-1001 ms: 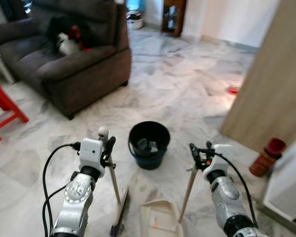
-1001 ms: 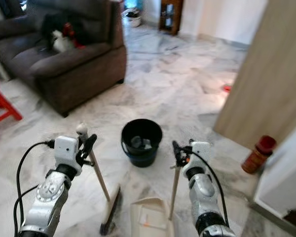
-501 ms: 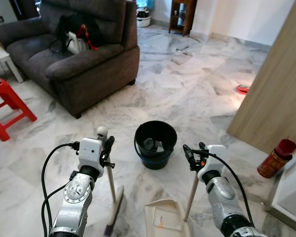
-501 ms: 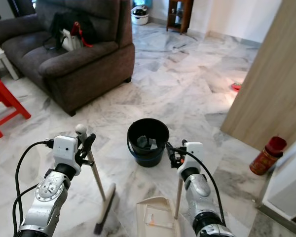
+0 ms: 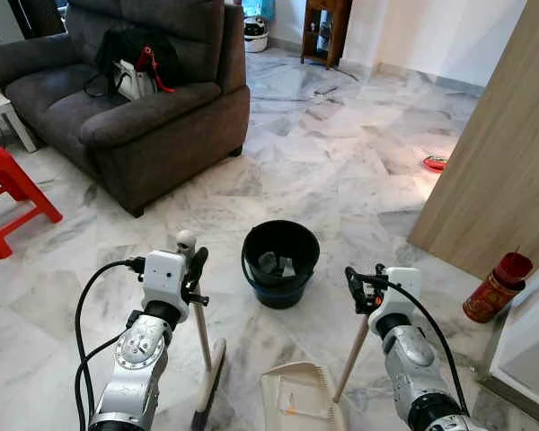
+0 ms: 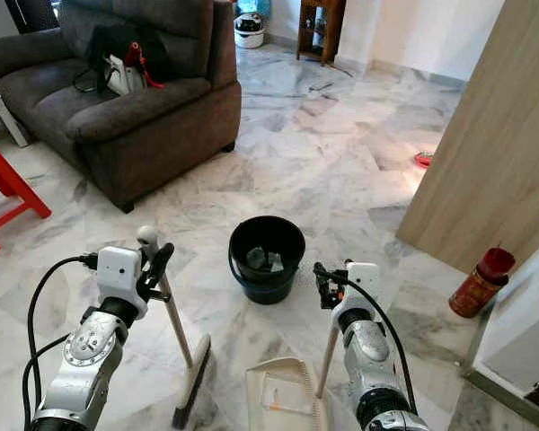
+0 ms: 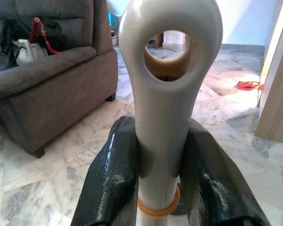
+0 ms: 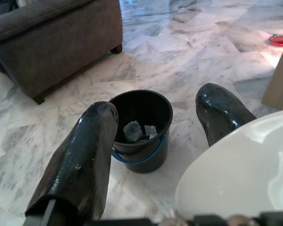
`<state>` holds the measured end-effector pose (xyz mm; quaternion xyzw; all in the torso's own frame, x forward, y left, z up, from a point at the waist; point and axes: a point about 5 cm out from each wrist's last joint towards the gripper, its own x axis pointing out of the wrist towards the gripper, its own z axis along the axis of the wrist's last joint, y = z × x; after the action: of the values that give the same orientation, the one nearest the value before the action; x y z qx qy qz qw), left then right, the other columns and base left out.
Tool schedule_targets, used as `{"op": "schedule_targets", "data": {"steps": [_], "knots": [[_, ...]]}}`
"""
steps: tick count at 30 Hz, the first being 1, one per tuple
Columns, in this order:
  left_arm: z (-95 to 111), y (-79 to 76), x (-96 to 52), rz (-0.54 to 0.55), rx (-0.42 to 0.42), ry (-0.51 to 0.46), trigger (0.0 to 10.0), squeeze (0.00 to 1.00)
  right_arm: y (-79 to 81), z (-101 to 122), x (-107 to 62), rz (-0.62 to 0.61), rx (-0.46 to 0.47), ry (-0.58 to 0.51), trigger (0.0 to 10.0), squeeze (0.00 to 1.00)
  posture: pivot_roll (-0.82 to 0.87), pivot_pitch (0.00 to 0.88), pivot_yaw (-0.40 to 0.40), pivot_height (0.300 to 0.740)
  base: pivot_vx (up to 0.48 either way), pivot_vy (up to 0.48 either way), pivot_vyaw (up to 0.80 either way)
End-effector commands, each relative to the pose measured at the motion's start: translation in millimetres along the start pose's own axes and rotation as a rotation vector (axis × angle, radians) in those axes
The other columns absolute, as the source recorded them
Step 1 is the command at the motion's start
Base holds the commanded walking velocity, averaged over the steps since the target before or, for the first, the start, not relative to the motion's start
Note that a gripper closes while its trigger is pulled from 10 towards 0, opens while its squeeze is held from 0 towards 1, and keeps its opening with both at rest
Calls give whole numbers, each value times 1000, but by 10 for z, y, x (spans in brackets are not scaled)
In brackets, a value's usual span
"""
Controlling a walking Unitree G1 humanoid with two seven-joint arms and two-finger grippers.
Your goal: Sweep floor
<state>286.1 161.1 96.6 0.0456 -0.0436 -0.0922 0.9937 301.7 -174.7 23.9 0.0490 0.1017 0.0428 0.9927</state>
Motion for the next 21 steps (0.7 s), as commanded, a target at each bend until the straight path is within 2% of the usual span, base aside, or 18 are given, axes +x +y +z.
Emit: {"op": "schedule_targets", "data": {"steps": [1,12,21], "knots": [[70,22,21,2,10,-30,10000,0,58,-11,11,35,-32,10,10000,0,90,0,-19,740,0,0,0],[66,12,21,0,15,-27,10000,0,68,5,40,48,-84,28,10000,0,87,0,-20,740,0,0,0],[67,24,5,9,16,-27,10000,0,18,-71,37,-71,-88,94,10000,0,96,0,-23,740,0,0,0]]}}
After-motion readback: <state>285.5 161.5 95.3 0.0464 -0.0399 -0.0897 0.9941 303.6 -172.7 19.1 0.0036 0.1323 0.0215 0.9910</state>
